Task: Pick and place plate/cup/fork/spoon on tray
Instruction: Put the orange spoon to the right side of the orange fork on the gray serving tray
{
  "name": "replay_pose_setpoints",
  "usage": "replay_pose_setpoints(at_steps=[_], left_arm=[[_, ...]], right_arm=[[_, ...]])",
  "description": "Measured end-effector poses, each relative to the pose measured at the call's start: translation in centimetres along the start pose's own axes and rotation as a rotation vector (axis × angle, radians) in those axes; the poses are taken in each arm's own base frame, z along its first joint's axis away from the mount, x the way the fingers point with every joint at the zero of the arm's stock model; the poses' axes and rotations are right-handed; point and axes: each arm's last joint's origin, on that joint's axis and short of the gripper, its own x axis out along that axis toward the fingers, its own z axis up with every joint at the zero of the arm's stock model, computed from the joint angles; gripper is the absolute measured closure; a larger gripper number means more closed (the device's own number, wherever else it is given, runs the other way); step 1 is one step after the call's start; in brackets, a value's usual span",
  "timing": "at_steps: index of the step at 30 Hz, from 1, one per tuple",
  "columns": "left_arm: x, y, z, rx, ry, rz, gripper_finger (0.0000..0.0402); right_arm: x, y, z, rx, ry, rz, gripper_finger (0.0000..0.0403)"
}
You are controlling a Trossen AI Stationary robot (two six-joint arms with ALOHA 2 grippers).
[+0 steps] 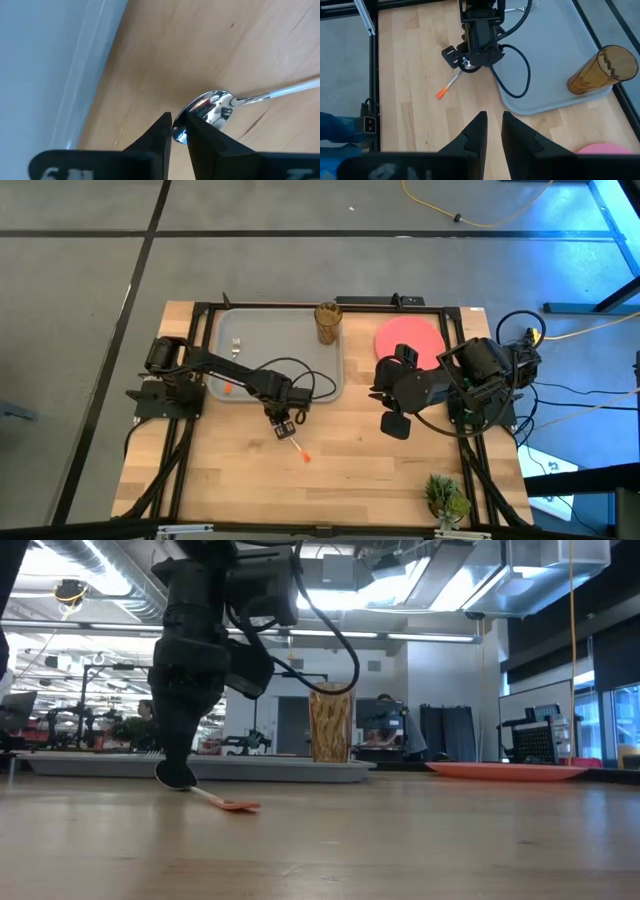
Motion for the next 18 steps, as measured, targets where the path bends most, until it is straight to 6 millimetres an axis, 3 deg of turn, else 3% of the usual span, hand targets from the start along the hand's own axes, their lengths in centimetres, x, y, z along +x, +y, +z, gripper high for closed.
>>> replay_pose_setpoints(at_steps=[5, 18], left_arm=[[-0.1, 0.1, -0.2, -0.002, 0.022, 0.009, 0.0391], [-1.1, 0.9, -1.7, 0.191, 0.163, 0.036, 0.0401]], right_arm=[[0.0, 0.0, 0.0, 0.0, 0.0, 0.0, 0.0344], [0.0, 0.0, 0.0, 0.0, -0.004, -0.007, 0.0344]])
